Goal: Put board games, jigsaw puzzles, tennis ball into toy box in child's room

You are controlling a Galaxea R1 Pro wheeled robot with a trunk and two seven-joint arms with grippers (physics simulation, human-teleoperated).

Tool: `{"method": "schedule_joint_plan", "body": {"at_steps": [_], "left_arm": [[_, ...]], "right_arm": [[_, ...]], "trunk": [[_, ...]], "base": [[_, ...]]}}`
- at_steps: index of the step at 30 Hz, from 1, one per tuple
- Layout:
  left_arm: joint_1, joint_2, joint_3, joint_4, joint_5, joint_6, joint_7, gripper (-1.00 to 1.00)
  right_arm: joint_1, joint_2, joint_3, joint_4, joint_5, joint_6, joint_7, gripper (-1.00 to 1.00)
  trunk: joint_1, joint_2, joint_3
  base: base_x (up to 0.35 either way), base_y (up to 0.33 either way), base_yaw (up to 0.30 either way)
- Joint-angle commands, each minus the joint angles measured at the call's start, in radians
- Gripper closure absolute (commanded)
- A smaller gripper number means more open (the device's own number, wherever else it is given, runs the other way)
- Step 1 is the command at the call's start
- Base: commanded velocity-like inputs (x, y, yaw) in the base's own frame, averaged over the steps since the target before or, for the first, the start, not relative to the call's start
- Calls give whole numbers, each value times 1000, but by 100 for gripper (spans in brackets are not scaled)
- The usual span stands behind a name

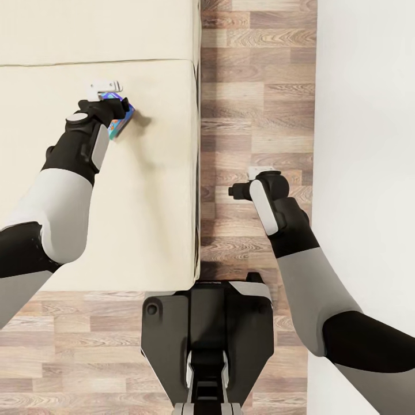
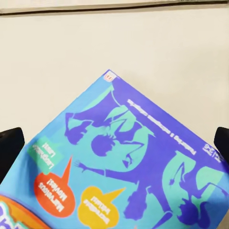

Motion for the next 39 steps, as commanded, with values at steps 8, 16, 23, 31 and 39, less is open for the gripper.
{"method": "schedule_joint_plan", "body": {"at_steps": [8, 16, 23, 31, 39], "left_arm": [[-40, -41, 12, -41, 9, 44, 13, -100], [-85, -38, 13, -12, 7, 85, 35, -100], [-99, -37, 12, -11, 6, 86, 37, -100], [-100, -32, 12, -10, 6, 86, 36, -100], [-100, -29, 10, -9, 7, 84, 31, -100]], "right_arm": [[39, 0, -19, 24, -19, -4, -10, -100], [69, 0, -12, 30, -18, -4, -10, -100], [71, 0, -11, 30, -18, -4, -10, -100], [71, 0, -12, 29, -18, 0, -10, -100], [71, 0, -12, 29, -18, 1, -10, -100]], "trunk": [[1, -1, -1], [1, -1, -1], [1, -1, -1], [1, -1, -1], [1, -1, -1]], "base": [[0, 0, 0], [0, 0, 0], [0, 0, 0], [0, 0, 0], [0, 0, 0]]}}
